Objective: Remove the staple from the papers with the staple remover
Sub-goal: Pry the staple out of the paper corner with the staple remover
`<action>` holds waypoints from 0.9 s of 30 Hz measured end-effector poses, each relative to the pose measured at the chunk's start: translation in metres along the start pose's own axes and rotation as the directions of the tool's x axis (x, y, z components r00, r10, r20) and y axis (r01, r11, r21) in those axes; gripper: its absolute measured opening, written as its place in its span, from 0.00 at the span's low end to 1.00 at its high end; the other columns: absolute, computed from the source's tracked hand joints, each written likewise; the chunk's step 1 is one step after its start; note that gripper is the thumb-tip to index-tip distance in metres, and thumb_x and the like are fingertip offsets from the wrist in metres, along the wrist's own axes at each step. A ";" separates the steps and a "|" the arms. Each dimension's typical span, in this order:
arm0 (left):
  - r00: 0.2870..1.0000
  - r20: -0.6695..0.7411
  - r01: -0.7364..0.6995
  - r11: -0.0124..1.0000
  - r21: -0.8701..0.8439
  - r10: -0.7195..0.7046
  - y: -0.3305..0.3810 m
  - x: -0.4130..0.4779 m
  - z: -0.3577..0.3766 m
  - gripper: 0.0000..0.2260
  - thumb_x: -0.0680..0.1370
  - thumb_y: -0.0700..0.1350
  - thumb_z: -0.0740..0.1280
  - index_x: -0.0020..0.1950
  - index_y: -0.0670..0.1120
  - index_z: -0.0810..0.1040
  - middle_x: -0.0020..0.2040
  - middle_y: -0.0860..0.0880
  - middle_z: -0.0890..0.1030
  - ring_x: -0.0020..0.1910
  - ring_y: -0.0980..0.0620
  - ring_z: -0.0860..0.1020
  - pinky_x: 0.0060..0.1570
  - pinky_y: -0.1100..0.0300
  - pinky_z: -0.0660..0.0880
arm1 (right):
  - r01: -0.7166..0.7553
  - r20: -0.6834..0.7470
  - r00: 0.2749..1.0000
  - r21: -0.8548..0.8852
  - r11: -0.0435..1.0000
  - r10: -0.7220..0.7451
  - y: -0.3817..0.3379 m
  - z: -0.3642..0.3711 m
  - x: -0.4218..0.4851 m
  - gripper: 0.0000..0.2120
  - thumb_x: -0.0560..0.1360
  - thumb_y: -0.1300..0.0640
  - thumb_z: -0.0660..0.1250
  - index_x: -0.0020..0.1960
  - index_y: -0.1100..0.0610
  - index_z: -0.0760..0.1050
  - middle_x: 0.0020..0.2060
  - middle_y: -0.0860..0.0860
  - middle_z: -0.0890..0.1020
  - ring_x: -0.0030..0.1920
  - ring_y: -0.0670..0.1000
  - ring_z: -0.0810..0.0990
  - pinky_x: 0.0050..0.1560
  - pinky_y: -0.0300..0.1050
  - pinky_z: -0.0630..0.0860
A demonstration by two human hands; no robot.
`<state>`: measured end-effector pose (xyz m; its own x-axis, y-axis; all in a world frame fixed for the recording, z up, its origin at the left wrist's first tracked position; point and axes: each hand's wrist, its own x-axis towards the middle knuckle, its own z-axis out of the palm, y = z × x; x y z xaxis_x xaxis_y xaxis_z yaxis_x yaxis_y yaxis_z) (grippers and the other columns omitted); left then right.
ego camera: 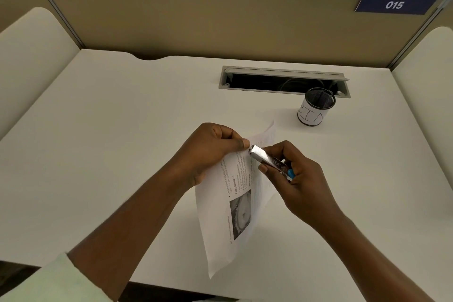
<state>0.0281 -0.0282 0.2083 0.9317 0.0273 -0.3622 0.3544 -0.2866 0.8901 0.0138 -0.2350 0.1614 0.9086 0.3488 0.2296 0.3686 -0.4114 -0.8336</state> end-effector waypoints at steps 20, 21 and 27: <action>0.995 0.026 0.099 0.995 0.006 -0.099 0.001 0.010 0.002 0.08 0.75 0.47 0.74 0.38 0.47 0.87 0.38 0.47 0.87 0.38 0.45 0.83 0.42 0.53 0.79 | 0.325 0.073 0.941 -0.471 0.820 -0.331 0.003 -0.005 0.012 0.10 0.75 0.58 0.72 0.56 0.54 0.82 0.45 0.49 0.83 0.39 0.51 0.78 0.41 0.43 0.66; 0.995 0.022 0.102 0.995 0.005 -0.102 0.001 0.011 0.003 0.07 0.75 0.47 0.74 0.38 0.47 0.87 0.39 0.47 0.87 0.37 0.45 0.83 0.42 0.54 0.79 | 0.332 0.085 0.940 -0.455 0.827 -0.330 0.004 -0.002 0.012 0.10 0.75 0.57 0.71 0.56 0.54 0.81 0.45 0.48 0.83 0.40 0.48 0.76 0.41 0.42 0.65; 0.997 0.038 0.066 0.998 -0.021 -0.066 0.000 0.014 -0.001 0.07 0.76 0.47 0.74 0.39 0.47 0.87 0.42 0.47 0.88 0.39 0.46 0.85 0.42 0.55 0.80 | 0.067 -0.057 0.996 -0.091 0.994 -0.072 0.015 0.002 0.002 0.07 0.78 0.56 0.72 0.54 0.49 0.78 0.48 0.39 0.82 0.44 0.45 0.81 0.42 0.35 0.76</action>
<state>0.0414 -0.0271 0.2031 0.9028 0.0097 -0.4300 0.4172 -0.2635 0.8698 0.0204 -0.2388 0.1482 0.8893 0.3288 0.3178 0.4450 -0.4622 -0.7671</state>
